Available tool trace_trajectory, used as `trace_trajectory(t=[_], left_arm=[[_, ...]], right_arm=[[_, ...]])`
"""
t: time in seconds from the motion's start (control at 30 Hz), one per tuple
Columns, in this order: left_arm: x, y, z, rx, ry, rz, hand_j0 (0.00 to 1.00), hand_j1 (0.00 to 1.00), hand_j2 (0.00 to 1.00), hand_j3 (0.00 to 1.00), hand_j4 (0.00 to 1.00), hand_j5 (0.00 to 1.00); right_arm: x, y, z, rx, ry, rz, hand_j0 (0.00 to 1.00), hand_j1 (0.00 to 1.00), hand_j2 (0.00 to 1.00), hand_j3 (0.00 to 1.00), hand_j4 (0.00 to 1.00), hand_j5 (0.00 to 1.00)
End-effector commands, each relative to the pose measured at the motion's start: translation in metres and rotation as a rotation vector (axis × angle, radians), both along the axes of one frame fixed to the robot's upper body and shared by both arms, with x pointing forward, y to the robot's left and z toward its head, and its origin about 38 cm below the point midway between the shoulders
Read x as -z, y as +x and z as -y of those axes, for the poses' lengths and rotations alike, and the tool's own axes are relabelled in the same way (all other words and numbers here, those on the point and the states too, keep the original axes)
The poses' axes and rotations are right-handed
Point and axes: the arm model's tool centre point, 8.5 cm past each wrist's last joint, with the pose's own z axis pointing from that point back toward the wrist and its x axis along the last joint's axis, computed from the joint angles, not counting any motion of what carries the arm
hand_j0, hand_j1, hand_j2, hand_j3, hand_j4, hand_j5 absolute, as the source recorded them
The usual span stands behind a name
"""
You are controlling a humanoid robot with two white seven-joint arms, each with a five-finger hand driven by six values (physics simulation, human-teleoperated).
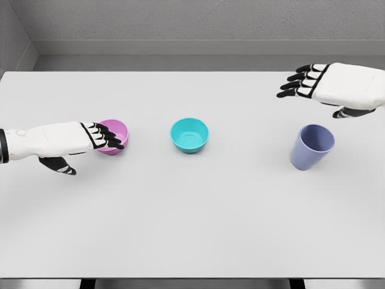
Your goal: Stacking bowl and cup with both arms
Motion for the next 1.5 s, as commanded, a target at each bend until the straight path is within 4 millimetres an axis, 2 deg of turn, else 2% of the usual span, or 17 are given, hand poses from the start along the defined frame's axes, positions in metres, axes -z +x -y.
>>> trace_trajectory(t=[0.0, 0.07, 0.17, 0.2, 0.27, 0.3, 0.33, 0.37, 0.43, 0.5, 0.63, 0.73, 0.97, 1.07, 1.17, 1.27, 1.47], left_arm=[[0.000, 0.000, -0.001, -0.005, -0.004, -0.003, 1.00, 1.00, 1.00, 1.00, 1.00, 1.00], [-0.001, 0.003, -0.002, -0.011, -0.002, -0.001, 1.00, 1.00, 1.00, 1.00, 1.00, 1.00], [-0.009, 0.023, -0.019, -0.070, 0.026, 0.016, 1.00, 1.00, 1.00, 1.00, 1.00, 1.00], [-0.009, 0.026, -0.017, -0.073, 0.028, 0.011, 1.00, 1.00, 1.00, 1.00, 1.00, 1.00], [-0.003, 0.034, -0.014, -0.083, 0.026, 0.004, 1.00, 1.00, 1.00, 1.00, 1.00, 1.00], [-0.003, 0.039, -0.013, -0.089, 0.018, 0.007, 1.00, 1.00, 1.00, 1.00, 1.00, 1.00], [0.001, 0.044, -0.009, -0.091, 0.030, 0.015, 1.00, 1.00, 1.00, 1.00, 1.00, 1.00], [0.006, 0.047, 0.002, -0.074, 0.045, 0.026, 1.00, 1.00, 1.00, 1.00, 1.00, 1.00], [0.010, 0.048, 0.009, -0.058, 0.055, 0.025, 1.00, 1.00, 1.00, 1.00, 1.00, 1.00], [0.013, 0.049, 0.014, -0.045, 0.062, 0.020, 1.00, 1.00, 1.00, 1.00, 1.00, 1.00], [0.011, 0.051, 0.019, -0.039, 0.060, 0.028, 1.00, 1.00, 1.00, 1.00, 1.00, 1.00], [0.010, 0.053, 0.022, -0.035, 0.063, 0.035, 1.00, 1.00, 1.00, 1.00, 1.00, 1.00], [0.016, 0.059, 0.017, -0.063, 0.061, 0.019, 1.00, 1.00, 1.00, 1.00, 1.00, 1.00], [0.021, 0.065, 0.027, -0.058, 0.061, 0.026, 1.00, 1.00, 1.00, 1.00, 1.00, 1.00], [0.022, 0.065, 0.028, -0.058, 0.061, 0.024, 1.00, 1.00, 1.00, 1.00, 1.00, 1.00], [0.022, 0.065, 0.027, -0.059, 0.063, 0.023, 1.00, 1.00, 1.00, 1.00, 1.00, 1.00], [0.022, 0.066, 0.026, -0.059, 0.083, 0.020, 1.00, 1.00, 1.00, 1.00, 1.00, 1.00]], right_arm=[[0.000, 0.000, -0.001, 0.000, 0.004, -0.002, 1.00, 1.00, 1.00, 1.00, 1.00, 1.00], [0.000, 0.000, 0.000, 0.001, 0.004, -0.003, 1.00, 1.00, 1.00, 1.00, 1.00, 1.00], [-0.005, 0.001, 0.002, 0.007, 0.005, 0.010, 1.00, 1.00, 1.00, 1.00, 1.00, 1.00], [-0.006, 0.002, 0.004, 0.012, 0.005, 0.010, 1.00, 1.00, 1.00, 1.00, 1.00, 1.00], [-0.008, 0.006, 0.019, 0.059, 0.009, 0.004, 1.00, 1.00, 1.00, 1.00, 1.00, 1.00], [-0.024, 0.006, 0.041, 0.117, -0.003, 0.037, 1.00, 1.00, 1.00, 1.00, 1.00, 1.00], [-0.029, 0.002, 0.059, 0.158, -0.031, 0.033, 1.00, 1.00, 1.00, 1.00, 1.00, 1.00], [-0.029, 0.000, 0.059, 0.158, -0.050, 0.038, 1.00, 1.00, 1.00, 1.00, 1.00, 1.00], [-0.027, 0.000, 0.054, 0.142, -0.038, 0.033, 1.00, 1.00, 1.00, 1.00, 1.00, 1.00], [-0.013, 0.000, 0.052, 0.134, -0.058, -0.010, 1.00, 1.00, 1.00, 1.00, 1.00, 1.00], [0.004, -0.001, 0.048, 0.122, -0.073, -0.057, 1.00, 1.00, 1.00, 1.00, 1.00, 1.00], [0.028, -0.004, 0.041, 0.098, -0.091, -0.122, 1.00, 1.00, 1.00, 1.00, 1.00, 1.00], [0.030, -0.004, 0.041, 0.097, -0.093, -0.126, 1.00, 1.00, 1.00, 1.00, 1.00, 1.00], [0.041, -0.006, 0.038, 0.087, -0.102, -0.155, 1.00, 1.00, 1.00, 1.00, 1.00, 1.00], [0.040, -0.007, 0.037, 0.085, -0.104, -0.154, 1.00, 1.00, 1.00, 1.00, 1.00, 1.00], [0.039, -0.011, 0.025, 0.045, -0.100, -0.147, 1.00, 1.00, 1.00, 1.00, 1.00, 1.00], [0.040, -0.011, 0.023, 0.040, -0.095, -0.146, 1.00, 1.00, 1.00, 1.00, 1.00, 1.00]])
